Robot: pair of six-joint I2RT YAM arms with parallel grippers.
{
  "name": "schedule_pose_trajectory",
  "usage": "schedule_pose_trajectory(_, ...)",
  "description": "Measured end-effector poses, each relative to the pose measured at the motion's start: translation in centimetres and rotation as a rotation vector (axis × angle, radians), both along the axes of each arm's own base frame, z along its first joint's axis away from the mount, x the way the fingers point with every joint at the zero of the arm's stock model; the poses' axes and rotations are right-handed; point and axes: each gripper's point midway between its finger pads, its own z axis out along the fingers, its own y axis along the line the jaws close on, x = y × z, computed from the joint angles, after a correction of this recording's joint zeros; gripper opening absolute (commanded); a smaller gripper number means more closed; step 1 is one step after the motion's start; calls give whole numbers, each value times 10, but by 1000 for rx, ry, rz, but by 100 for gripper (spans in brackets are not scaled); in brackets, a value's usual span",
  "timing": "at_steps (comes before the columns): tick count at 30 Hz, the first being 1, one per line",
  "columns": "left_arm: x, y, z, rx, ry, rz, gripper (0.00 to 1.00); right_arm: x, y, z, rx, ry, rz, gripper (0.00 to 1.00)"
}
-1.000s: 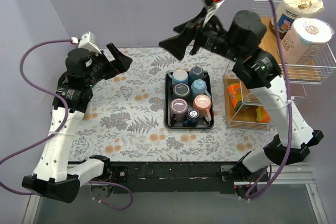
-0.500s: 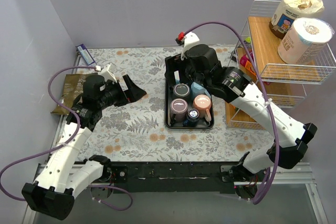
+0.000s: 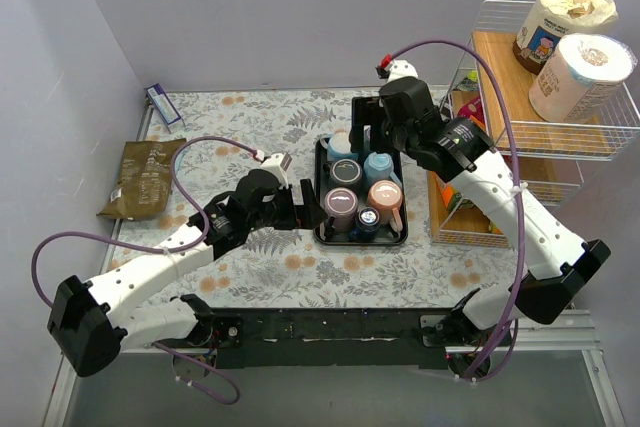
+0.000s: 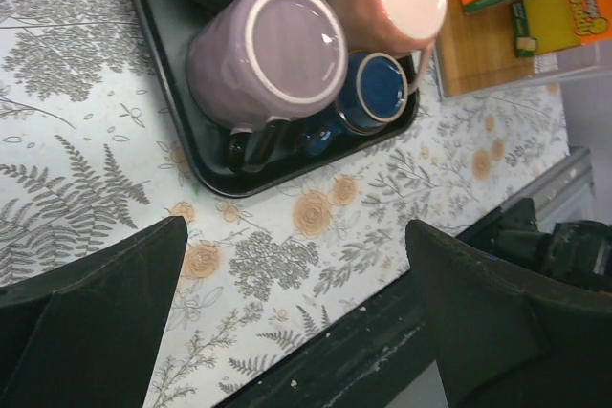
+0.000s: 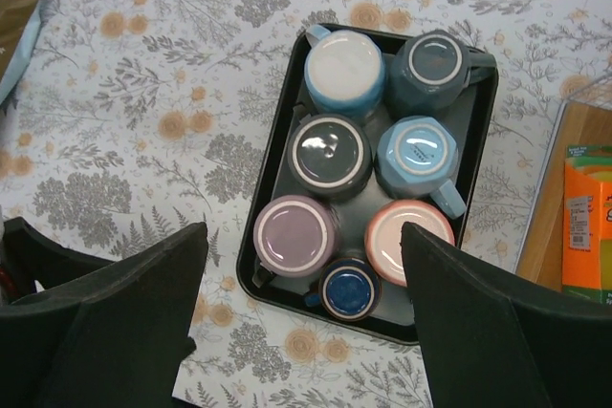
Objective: Turn the mug right side up
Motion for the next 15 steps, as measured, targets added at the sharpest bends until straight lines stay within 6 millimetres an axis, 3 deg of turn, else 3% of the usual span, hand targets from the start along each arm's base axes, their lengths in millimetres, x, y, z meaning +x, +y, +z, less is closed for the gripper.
schedule_pose_trajectory(3,6,3,-6,26,-17,37,98,-5,-5,-13,-6,33,11,85)
schedule_pose_trajectory(8,20,19,8,26,-78,159,98,-17,-1,-27,15,80,41,79)
schedule_pose_trajectory(12,24,44,40,-29,-153,291,98,-33,9,-60,14,153,17,79)
schedule_pose_trajectory(15,21,61,72,-99,-212,364,98,-53,21,-97,-2,244,2,80)
